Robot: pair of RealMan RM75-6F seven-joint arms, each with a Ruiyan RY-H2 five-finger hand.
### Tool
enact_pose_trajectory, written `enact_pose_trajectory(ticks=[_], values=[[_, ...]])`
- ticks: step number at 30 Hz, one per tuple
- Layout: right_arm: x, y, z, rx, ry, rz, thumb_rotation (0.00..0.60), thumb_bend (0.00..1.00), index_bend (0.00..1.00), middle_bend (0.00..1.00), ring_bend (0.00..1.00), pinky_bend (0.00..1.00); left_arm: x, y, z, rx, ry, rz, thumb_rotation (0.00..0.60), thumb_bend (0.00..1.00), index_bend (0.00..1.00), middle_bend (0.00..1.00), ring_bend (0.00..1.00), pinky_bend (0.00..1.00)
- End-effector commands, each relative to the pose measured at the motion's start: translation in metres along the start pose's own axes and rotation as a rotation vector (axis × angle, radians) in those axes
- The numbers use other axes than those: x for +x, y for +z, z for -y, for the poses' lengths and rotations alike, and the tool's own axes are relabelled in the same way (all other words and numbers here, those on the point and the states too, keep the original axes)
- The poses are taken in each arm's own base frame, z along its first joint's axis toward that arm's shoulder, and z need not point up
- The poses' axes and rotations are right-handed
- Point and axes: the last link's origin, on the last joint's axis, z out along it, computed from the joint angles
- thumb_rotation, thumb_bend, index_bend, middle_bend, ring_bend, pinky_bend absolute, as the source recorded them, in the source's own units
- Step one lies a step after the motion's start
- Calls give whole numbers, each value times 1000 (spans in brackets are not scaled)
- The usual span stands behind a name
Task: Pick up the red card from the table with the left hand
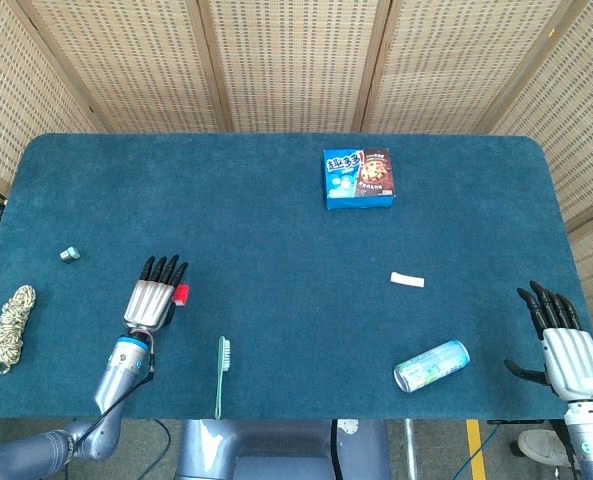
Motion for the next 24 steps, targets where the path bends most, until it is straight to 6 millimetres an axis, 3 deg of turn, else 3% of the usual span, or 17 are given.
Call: enact_pose_trajectory(ticks=[1,7,14,20,24], values=[[0,0,0,0,0,1,600,0,0,0,0,0,0,0,1,5,-6,0,600,605,0,0,0,0],[-1,0,0,1,-2,4,600,0,0,0,0,0,1,-5,3,6,-57,6,600,634,0,0,0,0],[-1,0,1,1,-4,4,600,0,0,0,0,0,5,-20,5,-22,-182,20,600,598,8,0,0,0],[-1,0,2,3,-4,4,600,0,0,0,0,0,7,-23,11,-19,-161,-18,600,467,180,0,0,0],[-1,0,2,2,-4,2,600,0,0,0,0,0,6,-24,13,-12,-155,-36,600,444,216,0,0,0]])
